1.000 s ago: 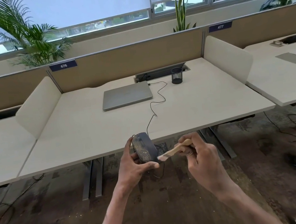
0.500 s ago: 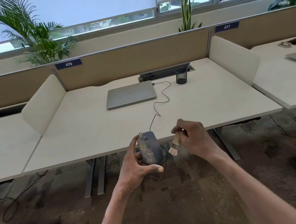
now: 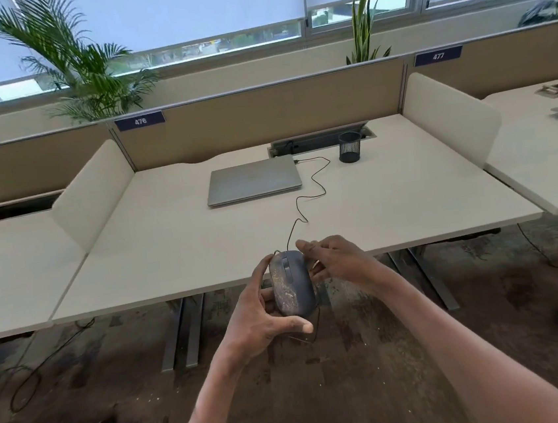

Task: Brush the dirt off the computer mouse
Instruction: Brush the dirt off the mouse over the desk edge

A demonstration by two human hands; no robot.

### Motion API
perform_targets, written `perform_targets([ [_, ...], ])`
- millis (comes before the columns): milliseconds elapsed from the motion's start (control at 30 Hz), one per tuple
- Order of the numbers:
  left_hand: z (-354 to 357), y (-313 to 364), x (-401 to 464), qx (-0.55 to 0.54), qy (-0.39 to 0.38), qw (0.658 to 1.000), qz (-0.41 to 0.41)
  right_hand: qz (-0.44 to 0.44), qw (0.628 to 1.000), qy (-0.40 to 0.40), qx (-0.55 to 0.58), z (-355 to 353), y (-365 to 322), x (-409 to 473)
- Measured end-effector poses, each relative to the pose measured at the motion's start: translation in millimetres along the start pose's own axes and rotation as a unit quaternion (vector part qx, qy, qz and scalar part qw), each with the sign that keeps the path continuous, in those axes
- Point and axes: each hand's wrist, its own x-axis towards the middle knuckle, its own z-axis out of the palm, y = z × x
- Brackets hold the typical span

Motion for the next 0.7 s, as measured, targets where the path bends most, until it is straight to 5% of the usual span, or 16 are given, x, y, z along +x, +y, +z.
perform_targets([
  [367,-3.4,8.8,0.4,0.005,-0.029,1.000,0.000,0.029,0.995,-0.062,0.079,-1.3,2.4,-2.2],
  [700,-4.6,2.4,-3.7,-0.036,-0.031,0.999,-0.013,0.050,0.989,-0.017,0.140,-0.9,9.9,-1.7],
])
